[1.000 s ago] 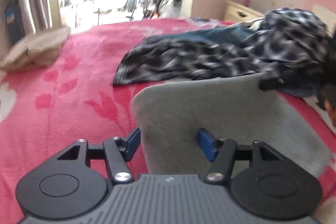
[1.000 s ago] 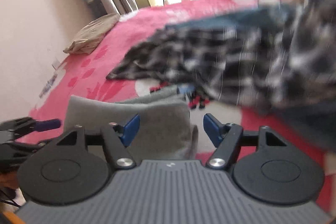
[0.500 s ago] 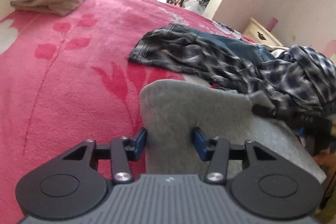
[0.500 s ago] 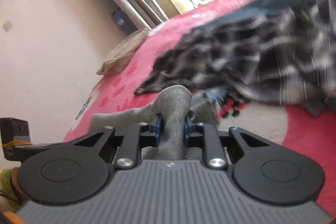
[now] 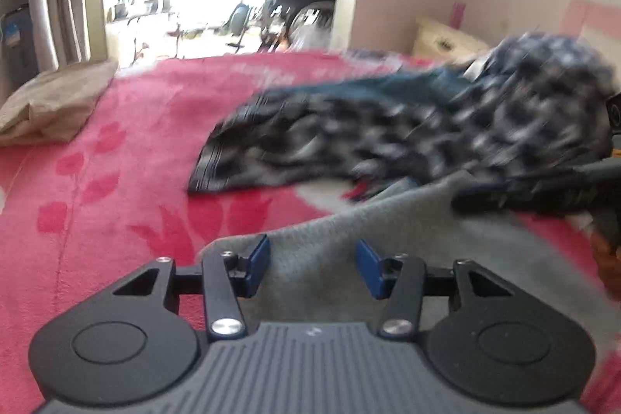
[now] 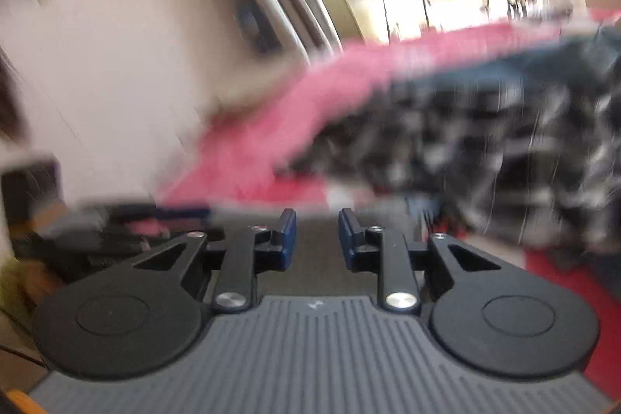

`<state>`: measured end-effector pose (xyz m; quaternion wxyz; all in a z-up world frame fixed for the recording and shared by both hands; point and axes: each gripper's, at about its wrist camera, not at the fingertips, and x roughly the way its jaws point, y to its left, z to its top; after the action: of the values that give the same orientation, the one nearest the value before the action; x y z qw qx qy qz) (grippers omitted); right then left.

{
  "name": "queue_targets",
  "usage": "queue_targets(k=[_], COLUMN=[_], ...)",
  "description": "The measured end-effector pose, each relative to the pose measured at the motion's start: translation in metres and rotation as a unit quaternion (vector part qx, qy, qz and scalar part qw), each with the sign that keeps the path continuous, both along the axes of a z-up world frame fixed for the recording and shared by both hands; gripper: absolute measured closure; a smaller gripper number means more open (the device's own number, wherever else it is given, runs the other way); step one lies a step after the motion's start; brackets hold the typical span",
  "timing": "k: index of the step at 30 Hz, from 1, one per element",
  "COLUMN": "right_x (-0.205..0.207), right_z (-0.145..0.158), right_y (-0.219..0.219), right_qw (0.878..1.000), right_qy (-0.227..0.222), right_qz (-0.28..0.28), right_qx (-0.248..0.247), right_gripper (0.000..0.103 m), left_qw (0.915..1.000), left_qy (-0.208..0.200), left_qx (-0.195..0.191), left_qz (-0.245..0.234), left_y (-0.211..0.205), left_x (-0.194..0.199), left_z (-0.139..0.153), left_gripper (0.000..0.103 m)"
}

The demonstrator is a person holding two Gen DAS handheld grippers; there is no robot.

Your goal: Fold clothes

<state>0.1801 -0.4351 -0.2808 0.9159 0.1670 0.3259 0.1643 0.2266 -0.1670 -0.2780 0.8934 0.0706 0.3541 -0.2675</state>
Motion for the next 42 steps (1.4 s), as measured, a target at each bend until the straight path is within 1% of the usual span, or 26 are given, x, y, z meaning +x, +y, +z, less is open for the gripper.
queue_targets(k=[1, 2, 3, 5, 6, 8, 10, 11, 13, 15, 17, 19, 20, 21, 23, 24, 25, 26, 29, 30, 32, 34, 35, 38, 40, 42], right_x=[0.012, 0.017, 0.02, 0.025, 0.02, -0.001, -0.026, -0.04, -0.062, -0.085, -0.1, -0.106, -0.105, -0.103, -0.103, -0.104, -0.106, -0.108, -0.114, -0.11, -0.099, -0.09, -0.09, -0.104, -0.112, -0.113], right_z=[-0.012, -0.024, -0.027, -0.02, -0.011, 0.009, 0.032, 0.045, 0.058, 0.066, 0.063, 0.044, 0.026, 0.01, 0.006, 0.016, 0.027, 0.037, 0.068, 0.066, 0.042, 0.0, -0.008, 0.014, 0.036, 0.05], right_y=[0.007, 0.007, 0.001, -0.013, -0.018, -0.027, -0.036, -0.035, -0.025, -0.009, 0.013, 0.031, 0.04, 0.045, 0.043, 0.042, 0.042, 0.046, 0.058, 0.066, 0.084, 0.096, 0.099, 0.111, 0.12, 0.132], right_qw=[0.999, 0.999, 0.999, 0.995, 0.994, 0.991, 0.988, 0.988, 0.99, 0.991, 0.991, 0.986, 0.978, 0.972, 0.972, 0.971, 0.971, 0.973, 0.979, 0.98, 0.974, 0.955, 0.95, 0.958, 0.966, 0.972], right_qy=[0.025, 0.026, 0.027, 0.047, 0.046, 0.049, 0.053, 0.058, 0.074, 0.095, 0.114, 0.15, 0.177, 0.192, 0.2, 0.199, 0.197, 0.189, 0.161, 0.164, 0.194, 0.254, 0.275, 0.252, 0.225, 0.201], right_qz=[0.003, -0.011, -0.027, -0.063, -0.083, -0.111, -0.133, -0.132, -0.117, -0.095, -0.066, -0.057, -0.055, -0.054, -0.073, -0.083, -0.094, -0.093, -0.086, -0.074, -0.048, -0.04, -0.043, -0.05, -0.047, -0.041], right_qx=[-0.022, -0.027, 0.002, 0.055, 0.058, 0.059, 0.058, 0.054, 0.039, 0.023, -0.004, -0.048, -0.094, -0.12, -0.1, -0.1, -0.101, -0.097, -0.085, -0.083, -0.109, -0.145, -0.14, -0.129, -0.119, -0.118], right_gripper=[0.092, 0.097, 0.097, 0.097, 0.097, 0.091, 0.091, 0.091, 0.091, 0.091, 0.091, 0.093, 0.094, 0.094, 0.094, 0.094, 0.092, 0.09, 0.09, 0.09, 0.091, 0.094, 0.092, 0.091, 0.091, 0.091], left_qw=[1.0, 0.9999, 0.9999, 0.9998, 0.9997, 0.9994, 0.9991, 0.9988, 0.9987, 0.9986, 0.9979, 0.9963, 0.996, 0.9949, 0.9926, 0.9923, 0.9914, 0.9903, 0.9868, 0.9859, 0.9842, 0.983, 0.9825, 0.9813, 0.9809, 0.9806], left_qy=[0.0, 0.0, 0.003, 0.01, 0.013, 0.019, 0.026, 0.029, 0.036, 0.045, 0.065, 0.081, 0.078, 0.08, 0.09, 0.092, 0.101, 0.11, 0.131, 0.135, 0.142, 0.145, 0.147, 0.151, 0.152, 0.152], left_qx=[0.005, 0.009, 0.007, 0.004, 0.002, -0.001, -0.005, -0.009, -0.01, -0.011, -0.005, 0.027, 0.044, 0.06, 0.08, 0.081, 0.081, 0.081, 0.089, 0.093, 0.099, 0.105, 0.108, 0.112, 0.116, 0.119], left_qz=[0.003, 0.006, 0.009, 0.017, 0.02, 0.028, 0.035, 0.038, 0.035, 0.026, 0.001, -0.008, -0.001, 0.005, 0.014, 0.018, 0.022, 0.026, 0.032, 0.033, 0.035, 0.039, 0.04, 0.041, 0.038, 0.036], left_y=[-0.003, -0.006, -0.004, 0.001, 0.004, 0.009, 0.014, 0.019, 0.023, 0.025, 0.021, 0.01, 0.007, 0.004, 0.001, 0.001, 0.001, 0.001, 0.001, 0.001, -0.003, -0.006, -0.008, -0.01, -0.011, -0.011], left_x=[0.004, 0.008, 0.008, 0.006, 0.006, 0.004, 0.002, -0.001, -0.014, -0.028, -0.046, -0.059, -0.063, -0.065, -0.064, -0.063, -0.06, -0.057, -0.05, -0.048, -0.048, -0.048, -0.048, -0.048, -0.047, -0.047], left_z=[-0.005, -0.01, -0.006, 0.002, 0.006, 0.014, 0.021, 0.027, 0.035, 0.041, 0.04, 0.028, 0.02, 0.012, 0.003, 0.004, 0.005, 0.007, 0.007, 0.007, 0.007, 0.006, 0.006, 0.007, 0.008, 0.008], left_gripper=[0.051, 0.05, 0.05, 0.05, 0.05, 0.05, 0.05, 0.05, 0.05, 0.05, 0.049, 0.049, 0.051, 0.053, 0.053, 0.053, 0.053, 0.053, 0.053, 0.052, 0.051, 0.05, 0.05, 0.049, 0.049, 0.048])
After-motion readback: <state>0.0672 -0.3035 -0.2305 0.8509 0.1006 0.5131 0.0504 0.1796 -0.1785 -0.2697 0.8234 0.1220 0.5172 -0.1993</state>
